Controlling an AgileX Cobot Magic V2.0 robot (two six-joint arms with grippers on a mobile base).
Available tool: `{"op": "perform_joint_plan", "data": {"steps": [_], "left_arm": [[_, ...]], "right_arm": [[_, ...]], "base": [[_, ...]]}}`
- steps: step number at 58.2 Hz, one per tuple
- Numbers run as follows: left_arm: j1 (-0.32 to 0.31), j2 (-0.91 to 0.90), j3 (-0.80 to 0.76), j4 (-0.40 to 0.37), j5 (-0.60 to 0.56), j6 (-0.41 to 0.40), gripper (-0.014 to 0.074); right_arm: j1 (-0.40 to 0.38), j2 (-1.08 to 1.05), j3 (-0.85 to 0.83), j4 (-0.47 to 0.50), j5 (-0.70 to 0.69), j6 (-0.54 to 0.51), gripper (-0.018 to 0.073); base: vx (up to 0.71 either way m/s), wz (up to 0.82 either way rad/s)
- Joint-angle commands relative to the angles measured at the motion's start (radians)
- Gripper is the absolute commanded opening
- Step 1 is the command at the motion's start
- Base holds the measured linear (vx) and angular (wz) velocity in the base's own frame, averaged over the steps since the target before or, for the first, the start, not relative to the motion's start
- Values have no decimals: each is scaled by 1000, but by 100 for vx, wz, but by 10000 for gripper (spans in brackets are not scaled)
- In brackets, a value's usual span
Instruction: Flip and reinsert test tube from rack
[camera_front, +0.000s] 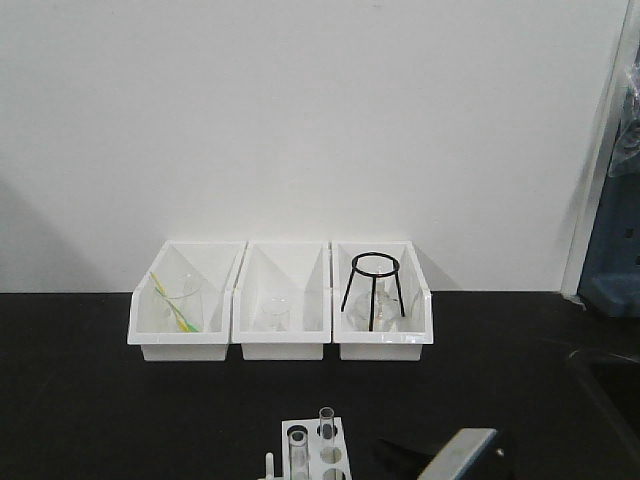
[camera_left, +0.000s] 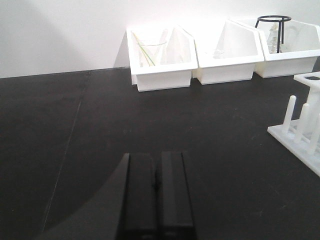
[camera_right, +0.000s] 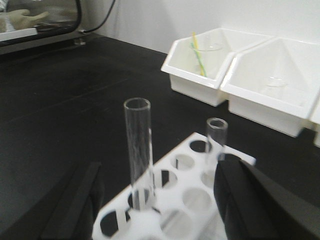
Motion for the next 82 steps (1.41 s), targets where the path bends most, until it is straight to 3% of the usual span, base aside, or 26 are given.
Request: {"op": "perform_joint_plan", "data": {"steps": [1, 11, 28, 34, 47, 49, 60, 69, 82], "left_arm": [[0, -8, -4, -2, -81, -9, -6], [0, -8, -4, -2, -81, -9, -6], [0, -8, -4, -2, -81, -9, -6], [0, -8, -4, -2, -81, -9, -6], [0, -8, -4, -2, -81, -9, -6], [0, -8, -4, -2, -81, -9, -6], [0, -8, -4, -2, -81, -9, -6], [0, -8, -4, -2, -81, -9, -6], [0, -8, -4, -2, -81, -9, -6]], "right_arm": [[7, 37, -82, -5, -111, -5, 510], [7, 143, -175, -83, -144, 1, 510], [7, 254, -280, -109, -154, 1, 473], [7, 256, -283, -121, -165, 1, 365], [7, 256, -283, -121, -176, 1, 1], [7, 256, -283, -120, -176, 2, -17], [7, 239, -283, -120, -171, 6, -15], [7, 130, -295, -121, -127, 86, -13], [7, -147, -397, -124, 107, 233, -13]], "base": [[0, 0], [0, 0], [0, 0], [0, 0], [0, 0], [0, 0], [0, 0], [0, 0], [0, 0]]}}
